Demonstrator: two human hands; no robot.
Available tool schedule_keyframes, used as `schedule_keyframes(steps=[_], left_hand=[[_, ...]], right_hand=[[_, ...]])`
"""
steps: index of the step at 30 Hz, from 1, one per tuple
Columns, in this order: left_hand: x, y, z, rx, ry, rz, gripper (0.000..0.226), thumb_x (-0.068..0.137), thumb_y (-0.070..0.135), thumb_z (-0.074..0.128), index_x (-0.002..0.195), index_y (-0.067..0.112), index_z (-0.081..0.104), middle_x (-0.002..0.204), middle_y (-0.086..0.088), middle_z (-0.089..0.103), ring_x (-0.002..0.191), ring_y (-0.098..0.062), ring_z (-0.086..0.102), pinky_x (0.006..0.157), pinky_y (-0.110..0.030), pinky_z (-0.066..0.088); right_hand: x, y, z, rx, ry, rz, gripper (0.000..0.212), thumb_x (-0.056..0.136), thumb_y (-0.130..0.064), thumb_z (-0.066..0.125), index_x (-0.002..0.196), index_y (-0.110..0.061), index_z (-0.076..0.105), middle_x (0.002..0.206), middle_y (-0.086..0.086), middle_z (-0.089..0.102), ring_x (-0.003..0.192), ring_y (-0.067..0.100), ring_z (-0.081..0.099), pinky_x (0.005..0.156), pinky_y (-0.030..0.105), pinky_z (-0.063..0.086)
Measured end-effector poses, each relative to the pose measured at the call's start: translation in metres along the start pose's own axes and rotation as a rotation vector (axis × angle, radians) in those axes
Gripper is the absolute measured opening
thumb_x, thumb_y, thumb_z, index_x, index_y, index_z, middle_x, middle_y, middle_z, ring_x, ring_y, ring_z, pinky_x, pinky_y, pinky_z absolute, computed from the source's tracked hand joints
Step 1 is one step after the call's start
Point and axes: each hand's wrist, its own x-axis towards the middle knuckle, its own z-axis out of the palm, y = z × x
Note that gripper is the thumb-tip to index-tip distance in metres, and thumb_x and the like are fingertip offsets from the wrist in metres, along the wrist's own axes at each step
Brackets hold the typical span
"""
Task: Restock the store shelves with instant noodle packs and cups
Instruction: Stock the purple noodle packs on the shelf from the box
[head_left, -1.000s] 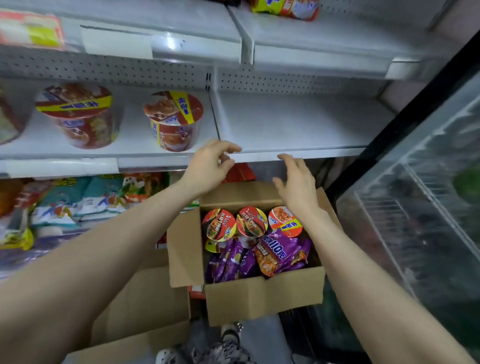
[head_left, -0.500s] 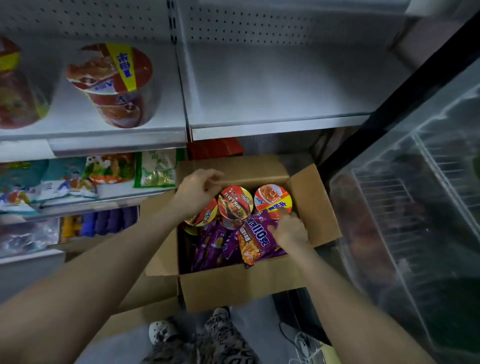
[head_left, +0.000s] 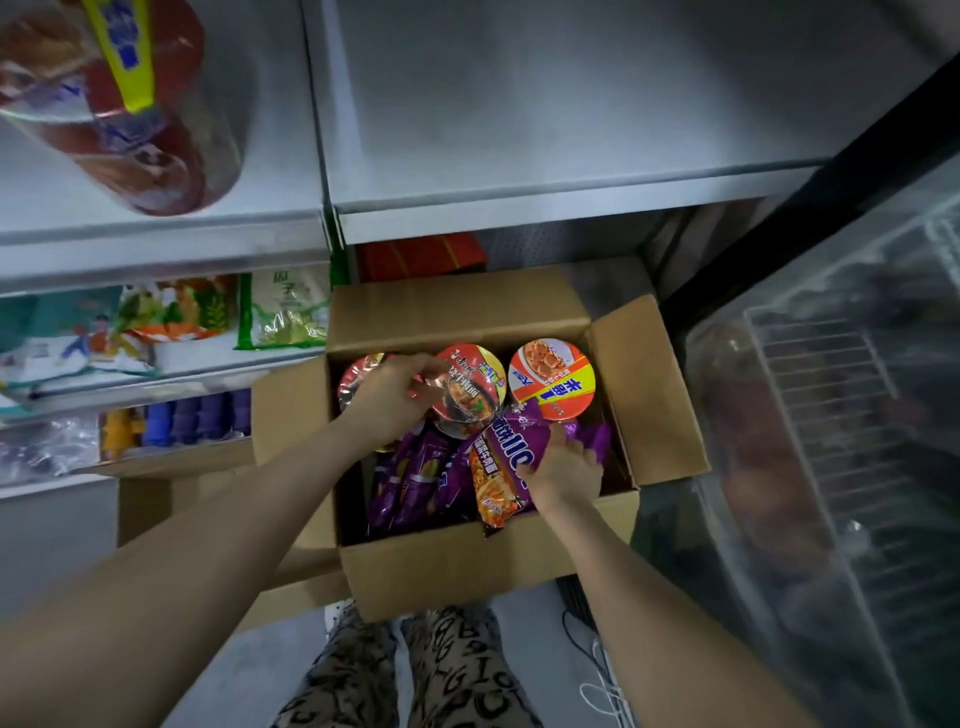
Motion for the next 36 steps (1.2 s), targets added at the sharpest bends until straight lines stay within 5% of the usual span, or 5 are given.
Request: schedule_keyframes(steps=[7,11,20,26,36], left_hand=[[0.008,-0.017,0.02,0.001,-0.054,-0.004,0.032,0.094,0.022,0.062,0.126,0.024,0.061,0.119,0.001,0.067,0.098,-0.016,0.065,0.086,-0.04,0.055],[0.011,-0.02,0.035,0.004,-0.109,0.014,0.031,0.097,0.02,0.058,0.128,0.023,0.058,0.116,0.008,0.06,0.096,-0.008,0.06,0.067,-0.014,0.047],[-0.001,-0.017,0.033,-0.038,-0.203,0.054,0.036,0.095,0.018,0.061,0.13,0.028,0.056,0.117,0.002,0.057,0.08,-0.003,0.056,0.057,-0.01,0.04],[-0.013,-0.001,0.006,-0.034,-0.272,0.141,0.053,0.091,0.019,0.068,0.125,0.054,0.047,0.141,0.002,0.052,0.115,-0.019,0.056,0.092,-0.031,0.046],[-0.048,0.025,-0.055,-0.333,-0.322,0.203,0.06,0.09,0.02,0.069,0.135,0.052,0.043,0.139,0.008,0.045,0.114,-0.009,0.057,0.085,-0.028,0.057]], right_hand=[[0.011,-0.001,0.019,0.22,-0.003,0.132,0.064,0.08,-0.042,0.079,0.129,-0.013,0.049,0.129,0.012,0.053,0.113,0.031,0.06,0.088,0.04,0.054],[0.017,0.0,0.02,0.364,-0.032,0.152,0.058,0.078,-0.031,0.083,0.125,-0.015,0.053,0.123,0.008,0.063,0.11,0.027,0.064,0.083,0.035,0.055],[-0.006,0.003,-0.011,0.666,-0.087,0.117,0.069,0.069,-0.022,0.089,0.128,-0.026,0.053,0.123,0.001,0.063,0.112,0.024,0.063,0.081,0.032,0.054],[-0.026,0.003,-0.06,0.877,-0.225,0.044,0.057,0.068,-0.013,0.09,0.113,-0.032,0.06,0.113,0.0,0.066,0.091,0.017,0.071,0.075,0.039,0.062],[-0.05,-0.013,-0.143,1.13,-0.479,-0.146,0.048,0.081,-0.003,0.076,0.121,-0.028,0.064,0.12,0.011,0.067,0.099,0.026,0.072,0.083,0.044,0.06]])
